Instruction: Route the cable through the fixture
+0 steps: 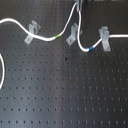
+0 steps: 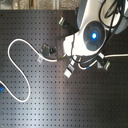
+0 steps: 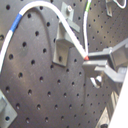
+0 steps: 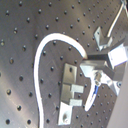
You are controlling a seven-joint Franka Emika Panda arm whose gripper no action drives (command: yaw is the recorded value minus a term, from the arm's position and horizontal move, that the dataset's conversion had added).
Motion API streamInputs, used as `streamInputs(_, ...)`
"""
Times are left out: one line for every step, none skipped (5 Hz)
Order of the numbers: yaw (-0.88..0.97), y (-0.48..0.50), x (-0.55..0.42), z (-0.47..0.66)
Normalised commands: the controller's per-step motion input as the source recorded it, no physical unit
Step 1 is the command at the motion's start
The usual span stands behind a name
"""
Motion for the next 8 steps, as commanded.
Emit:
streamInputs(-0.67, 0.049, -0.279, 0.05)
streamInputs(-0.44, 0.157, -0.148, 0.02)
streamInputs(-0.21, 0.303, -0.056, 0.06)
streamInputs(-0.02, 0.367, 0.062, 0.06)
streamInputs(-0.09, 0.211, -0.040, 0.12)
streamInputs(-0.21, 0.136, -0.088, 0.16)
streamInputs(-0.25, 0.141, -0.130, 0.21)
streamInputs(-0.38, -0.020, -0.051, 0.07)
